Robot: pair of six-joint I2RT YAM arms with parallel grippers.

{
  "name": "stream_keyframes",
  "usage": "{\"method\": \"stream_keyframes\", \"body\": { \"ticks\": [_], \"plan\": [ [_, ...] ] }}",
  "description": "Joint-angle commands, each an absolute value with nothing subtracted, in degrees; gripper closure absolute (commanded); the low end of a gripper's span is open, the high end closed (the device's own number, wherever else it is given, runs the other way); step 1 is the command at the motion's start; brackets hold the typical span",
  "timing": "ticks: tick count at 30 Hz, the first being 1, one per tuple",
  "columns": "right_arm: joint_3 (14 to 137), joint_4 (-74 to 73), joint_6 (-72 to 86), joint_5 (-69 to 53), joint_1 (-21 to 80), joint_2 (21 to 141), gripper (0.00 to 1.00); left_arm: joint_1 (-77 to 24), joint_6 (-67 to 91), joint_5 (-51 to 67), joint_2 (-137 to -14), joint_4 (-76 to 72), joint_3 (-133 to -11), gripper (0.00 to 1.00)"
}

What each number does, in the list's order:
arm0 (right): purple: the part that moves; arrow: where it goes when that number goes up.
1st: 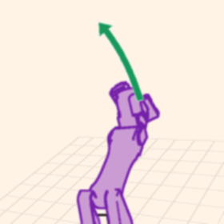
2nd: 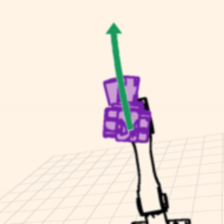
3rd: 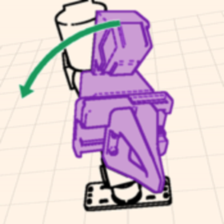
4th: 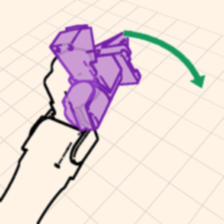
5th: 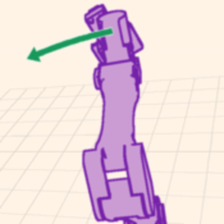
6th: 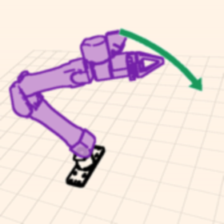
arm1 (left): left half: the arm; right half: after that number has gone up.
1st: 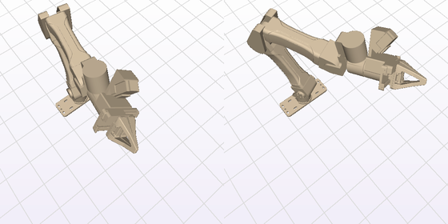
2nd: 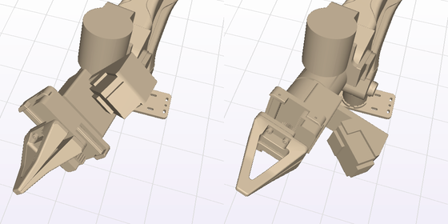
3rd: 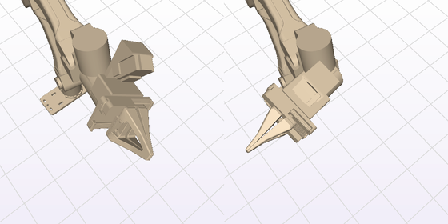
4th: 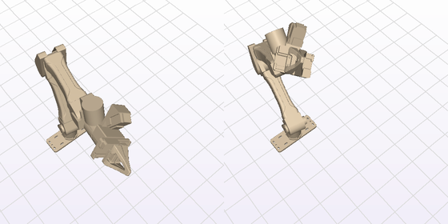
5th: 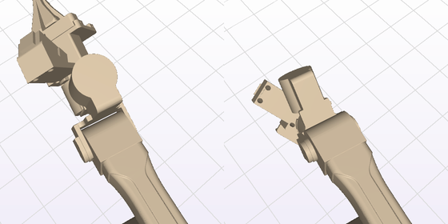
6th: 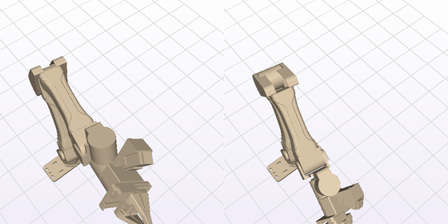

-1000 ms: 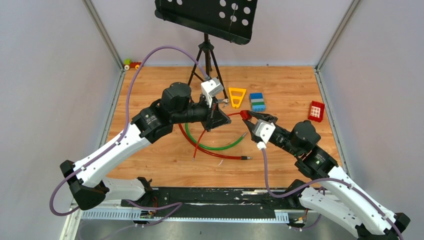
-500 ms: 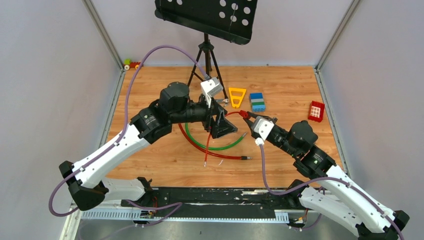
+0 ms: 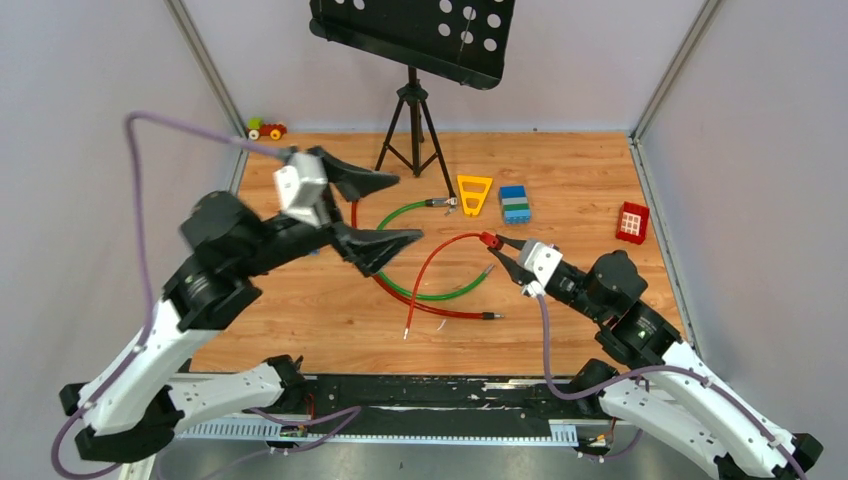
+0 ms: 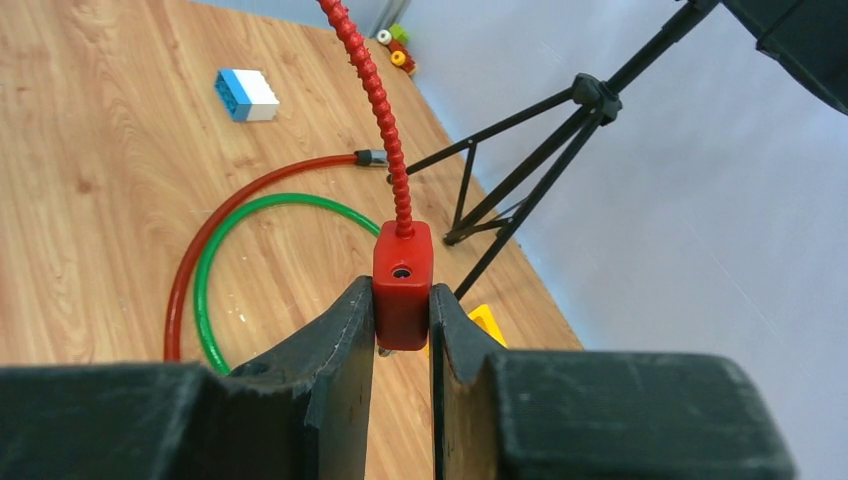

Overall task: Lock with the key
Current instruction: Lock the lock.

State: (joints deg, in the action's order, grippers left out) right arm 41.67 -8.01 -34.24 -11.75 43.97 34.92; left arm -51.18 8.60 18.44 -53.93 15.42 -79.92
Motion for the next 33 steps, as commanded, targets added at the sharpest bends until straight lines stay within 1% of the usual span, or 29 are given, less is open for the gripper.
{"method": "stream_keyframes", "body": {
  "ticks": [1, 6, 12, 14, 19, 22, 24, 27, 31, 33],
  "plan": [
    [40.6, -7.1, -31.8, -17.6, 44.0, 31.3, 1.00, -51.2, 2.2, 14.6, -49.4, 9.7, -80.9, 0.00],
    [41.9, -4.7, -29.0, -26.6, 44.0, 29.3, 1.00, -51.2, -1.6, 13.8, -46.6, 11.2, -78.0, 0.04],
    [47.7, -0.6, -22.6, -41.3, 44.0, 31.1, 1.00, -51.2, -3.0, 10.5, -43.5, 12.5, -76.4, 0.08],
    [48.9, 2.5, -20.0, -45.3, 44.0, 32.2, 1.00, -51.2, -3.0, 12.8, -43.4, 12.6, -76.0, 0.09],
    [51.4, 8.8, -13.8, -52.2, 44.0, 35.9, 1.00, -51.2, -2.6, 23.1, -43.7, 9.7, -73.4, 0.07],
    [52.6, 11.5, -11.2, -52.7, 44.0, 37.7, 1.00, -51.2, -0.9, 25.6, -44.8, 5.3, -70.1, 0.01],
    [53.2, 12.5, -10.0, -51.4, 44.0, 38.9, 1.00, -51.2, -1.7, 26.9, -46.3, 3.0, -69.0, 0.00],
    [53.6, 14.4, -7.8, -49.1, 44.0, 40.8, 1.00, -51.2, -2.6, 30.5, -48.0, -3.3, -65.8, 0.05],
    [53.5, 15.2, -7.3, -47.6, 44.0, 42.1, 1.00, -51.2, -2.2, 31.6, -49.1, -9.3, -63.4, 0.06],
    [52.9, 15.6, -7.0, -45.8, 44.0, 42.4, 1.00, -51.2, -1.7, 34.3, -50.1, -10.6, -63.5, 0.10]
  ]
}}
